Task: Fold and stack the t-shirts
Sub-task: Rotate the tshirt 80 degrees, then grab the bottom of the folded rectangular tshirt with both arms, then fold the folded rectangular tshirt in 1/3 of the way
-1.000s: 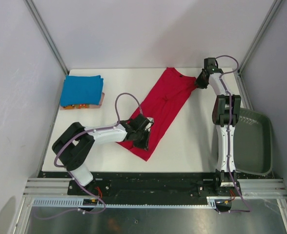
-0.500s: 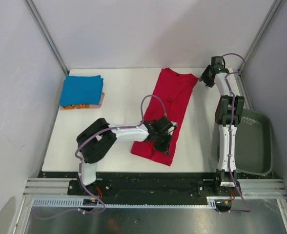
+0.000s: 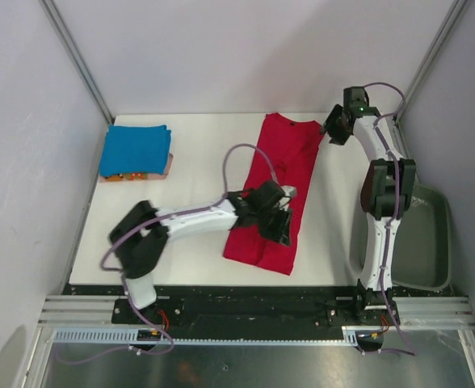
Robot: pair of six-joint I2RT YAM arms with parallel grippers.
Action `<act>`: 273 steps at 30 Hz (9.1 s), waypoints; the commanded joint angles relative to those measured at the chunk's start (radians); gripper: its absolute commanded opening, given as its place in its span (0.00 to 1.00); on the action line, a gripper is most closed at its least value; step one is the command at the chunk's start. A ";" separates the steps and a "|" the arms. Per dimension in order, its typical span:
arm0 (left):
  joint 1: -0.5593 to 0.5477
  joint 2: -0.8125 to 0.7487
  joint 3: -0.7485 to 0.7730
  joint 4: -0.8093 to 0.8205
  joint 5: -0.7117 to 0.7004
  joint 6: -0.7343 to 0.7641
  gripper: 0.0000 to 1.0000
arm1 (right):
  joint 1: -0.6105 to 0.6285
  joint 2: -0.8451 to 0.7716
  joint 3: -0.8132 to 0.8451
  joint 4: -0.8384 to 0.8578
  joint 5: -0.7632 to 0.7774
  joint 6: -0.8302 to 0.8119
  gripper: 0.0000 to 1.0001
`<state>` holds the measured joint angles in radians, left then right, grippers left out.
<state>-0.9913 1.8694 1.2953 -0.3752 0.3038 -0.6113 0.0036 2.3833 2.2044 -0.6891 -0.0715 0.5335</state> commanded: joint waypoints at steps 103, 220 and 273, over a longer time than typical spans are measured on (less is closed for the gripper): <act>0.216 -0.607 -0.653 0.003 -0.290 -0.087 0.31 | 0.768 -1.168 -1.741 0.252 -0.030 0.497 0.38; 0.501 0.344 0.500 0.063 -0.069 -0.020 0.36 | 0.173 -0.477 -0.816 0.373 0.071 0.069 0.34; 0.497 0.494 0.576 0.087 -0.106 0.069 0.07 | 0.259 -0.174 -0.439 0.201 0.124 -0.054 0.22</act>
<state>-0.5064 2.3322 1.8275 -0.3031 0.2047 -0.5415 0.2691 2.1452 1.6764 -0.4473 0.0608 0.4950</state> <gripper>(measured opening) 0.074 0.225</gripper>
